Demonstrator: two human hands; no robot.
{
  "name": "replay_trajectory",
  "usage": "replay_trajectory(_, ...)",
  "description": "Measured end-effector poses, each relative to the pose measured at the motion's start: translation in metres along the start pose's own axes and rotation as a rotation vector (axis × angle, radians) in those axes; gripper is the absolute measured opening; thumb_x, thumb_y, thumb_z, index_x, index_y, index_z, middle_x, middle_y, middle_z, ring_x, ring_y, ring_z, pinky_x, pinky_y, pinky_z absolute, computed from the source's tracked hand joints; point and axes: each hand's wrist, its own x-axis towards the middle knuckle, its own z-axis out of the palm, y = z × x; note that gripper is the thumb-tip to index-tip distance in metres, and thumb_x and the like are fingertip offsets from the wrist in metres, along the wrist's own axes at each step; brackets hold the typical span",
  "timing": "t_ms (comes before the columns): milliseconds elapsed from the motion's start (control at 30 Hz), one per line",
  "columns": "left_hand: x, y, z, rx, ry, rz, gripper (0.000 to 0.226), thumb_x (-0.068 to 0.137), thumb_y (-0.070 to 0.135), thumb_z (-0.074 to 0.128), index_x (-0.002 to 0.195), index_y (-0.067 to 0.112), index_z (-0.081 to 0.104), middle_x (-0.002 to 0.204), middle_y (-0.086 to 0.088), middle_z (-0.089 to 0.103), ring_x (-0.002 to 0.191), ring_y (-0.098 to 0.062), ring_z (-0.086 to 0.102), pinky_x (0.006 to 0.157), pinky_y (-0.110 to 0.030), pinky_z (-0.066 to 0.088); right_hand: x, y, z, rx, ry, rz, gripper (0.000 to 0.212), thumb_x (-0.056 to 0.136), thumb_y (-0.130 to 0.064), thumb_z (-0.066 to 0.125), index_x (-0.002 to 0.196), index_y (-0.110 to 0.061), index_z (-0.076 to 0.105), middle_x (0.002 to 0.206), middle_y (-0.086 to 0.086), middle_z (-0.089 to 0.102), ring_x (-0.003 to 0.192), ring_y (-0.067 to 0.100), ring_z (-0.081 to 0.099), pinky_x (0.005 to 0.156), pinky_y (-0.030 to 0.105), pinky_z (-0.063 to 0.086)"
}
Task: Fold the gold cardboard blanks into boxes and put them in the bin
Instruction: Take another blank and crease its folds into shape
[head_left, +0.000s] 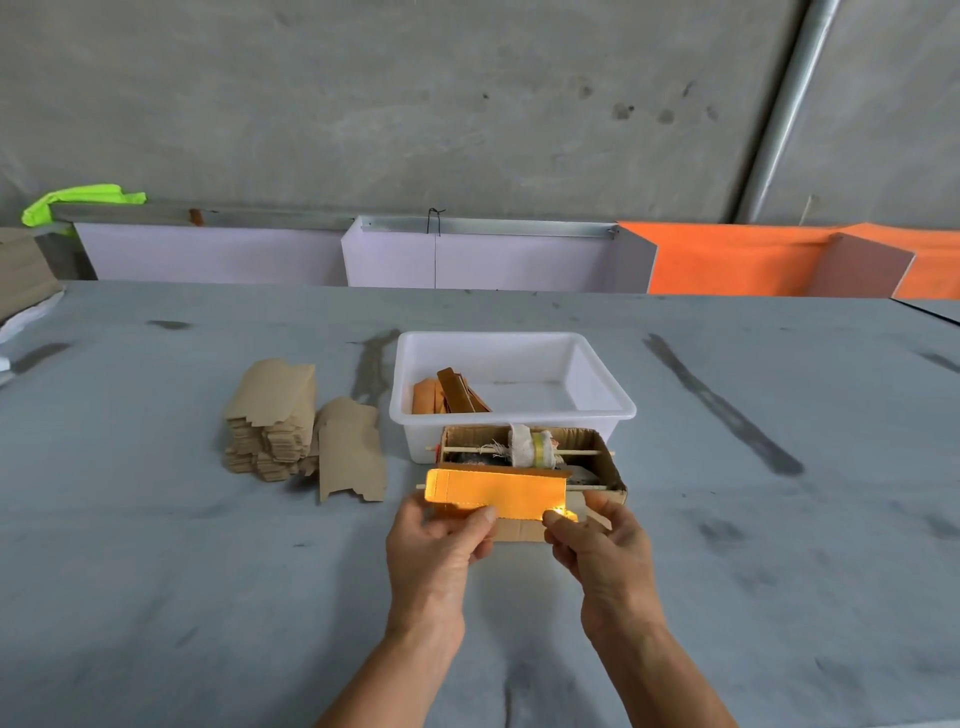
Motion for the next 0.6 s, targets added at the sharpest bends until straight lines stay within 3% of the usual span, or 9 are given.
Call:
replay_trajectory(200,0.0,-0.009,0.005,0.048,-0.017,-0.031,0.015,0.073,-0.008,0.073,0.081,0.002,0.066,0.066,-0.008,0.072,0.057,-0.018,0.068,0.053,-0.022,0.055,-0.003,0.008,-0.003,0.076,0.003,0.07,0.043,0.079,0.006,0.069,0.117,-0.003,0.052,0.071,0.011,0.06,0.062,0.018,0.057,0.063,0.029,0.046)
replay_trajectory(333,-0.004,-0.013,0.011,0.009,-0.026,-0.026,0.013,0.073,-0.011,0.071,0.077,0.0,0.065,0.063,-0.008,0.07,0.052,-0.013,0.064,0.054,-0.022,0.054,-0.01,0.016,0.006,0.193,-0.052,0.158,0.026,0.074,0.004,0.072,0.091,-0.007,0.055,0.071,0.008,0.059,0.062,0.015,0.058,0.064,0.028,0.044)
replay_trajectory(433,-0.007,-0.014,0.011,-0.004,-0.033,-0.021,0.013,0.073,-0.01,0.071,0.076,0.001,0.065,0.061,-0.006,0.069,0.051,-0.012,0.062,0.054,-0.022,0.054,-0.014,0.02,0.014,0.272,-0.082,0.209,0.019,0.076,0.006,0.068,0.072,-0.009,0.057,0.057,0.002,0.06,0.047,0.008,0.056,0.059,0.025,0.041)
replay_trajectory(600,-0.006,-0.013,0.004,-0.013,-0.062,-0.005,0.016,0.073,-0.011,0.071,0.081,0.003,0.068,0.067,-0.013,0.071,0.057,-0.019,0.067,0.055,-0.025,0.056,-0.012,0.015,0.009,0.239,-0.071,0.185,0.016,0.077,0.006,0.067,0.07,-0.007,0.06,0.056,0.004,0.059,0.049,0.009,0.052,0.058,0.024,0.041)
